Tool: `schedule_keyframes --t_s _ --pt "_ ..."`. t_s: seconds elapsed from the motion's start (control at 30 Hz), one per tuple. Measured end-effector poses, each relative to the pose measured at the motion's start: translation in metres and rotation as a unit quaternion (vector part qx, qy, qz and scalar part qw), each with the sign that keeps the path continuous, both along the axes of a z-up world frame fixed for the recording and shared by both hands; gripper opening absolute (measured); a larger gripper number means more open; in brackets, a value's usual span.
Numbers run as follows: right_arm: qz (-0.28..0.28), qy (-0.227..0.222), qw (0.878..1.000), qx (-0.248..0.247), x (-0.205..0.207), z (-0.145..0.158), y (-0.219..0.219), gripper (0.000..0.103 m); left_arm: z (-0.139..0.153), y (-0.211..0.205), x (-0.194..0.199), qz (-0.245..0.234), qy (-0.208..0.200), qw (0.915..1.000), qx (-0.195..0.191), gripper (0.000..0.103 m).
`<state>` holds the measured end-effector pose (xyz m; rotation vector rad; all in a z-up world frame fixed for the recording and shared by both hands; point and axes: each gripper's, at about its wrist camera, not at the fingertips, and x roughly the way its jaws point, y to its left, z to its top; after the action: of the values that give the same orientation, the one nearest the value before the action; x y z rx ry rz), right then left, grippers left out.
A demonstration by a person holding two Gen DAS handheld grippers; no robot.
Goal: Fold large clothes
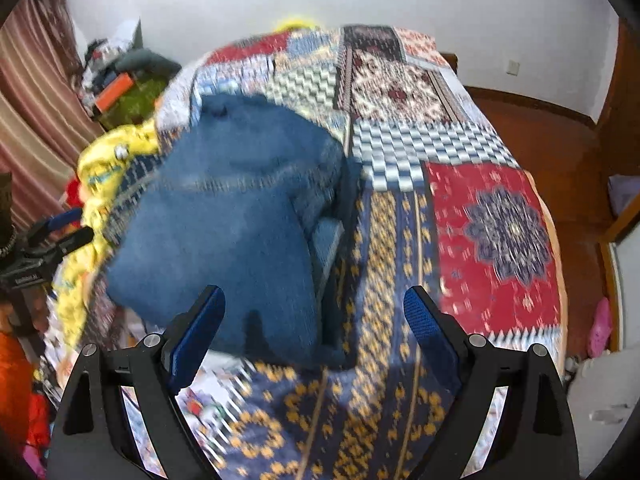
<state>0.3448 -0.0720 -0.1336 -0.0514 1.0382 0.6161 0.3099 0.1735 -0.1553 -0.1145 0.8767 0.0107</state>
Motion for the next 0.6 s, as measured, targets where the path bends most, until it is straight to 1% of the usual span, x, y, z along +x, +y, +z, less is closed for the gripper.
schedule_keyframes --t_s 0.07,0.1,0.13,0.17,0.27,0.33,0.4,0.43,0.5,0.6 --pt "-0.008 0.001 1.0 0.014 0.012 -0.001 0.004 0.091 0.001 0.002 0.014 -0.006 0.005 0.9996 -0.026 0.097" --pt "-0.011 0.006 1.0 0.02 0.021 -0.004 0.007 0.093 0.0 0.003 0.021 -0.007 0.006 0.9991 -0.041 0.097" --pt "-0.012 0.014 0.999 0.027 0.028 -0.008 0.01 0.093 -0.004 0.004 0.029 -0.009 0.011 0.9982 -0.058 0.097" --pt "-0.013 0.028 0.999 0.035 0.037 -0.015 0.012 0.093 -0.009 0.006 0.037 -0.014 0.018 0.9967 -0.077 0.097" --pt "-0.015 0.094 0.993 0.067 0.066 -0.041 0.015 0.093 -0.033 0.013 0.062 -0.012 0.048 0.9899 -0.133 0.097" --pt "-0.018 0.13 0.988 0.086 0.079 -0.057 0.015 0.093 -0.054 0.02 0.077 -0.003 0.074 0.9817 -0.176 0.097" --pt "-0.015 0.164 0.982 0.093 0.092 -0.078 0.017 0.093 -0.074 0.029 0.089 0.006 0.098 0.9688 -0.228 0.097" --pt "-0.009 0.175 0.979 0.102 0.095 -0.084 0.018 0.093 -0.082 0.032 0.094 0.01 0.106 0.9631 -0.247 0.097" --pt "0.001 0.196 0.972 0.13 0.1 -0.092 0.019 0.093 -0.096 0.035 0.102 0.008 0.116 0.9525 -0.281 0.097" --pt "0.016 0.21 0.965 0.155 0.104 -0.101 0.024 0.093 -0.108 0.035 0.111 0.0 0.125 0.9407 -0.316 0.097"
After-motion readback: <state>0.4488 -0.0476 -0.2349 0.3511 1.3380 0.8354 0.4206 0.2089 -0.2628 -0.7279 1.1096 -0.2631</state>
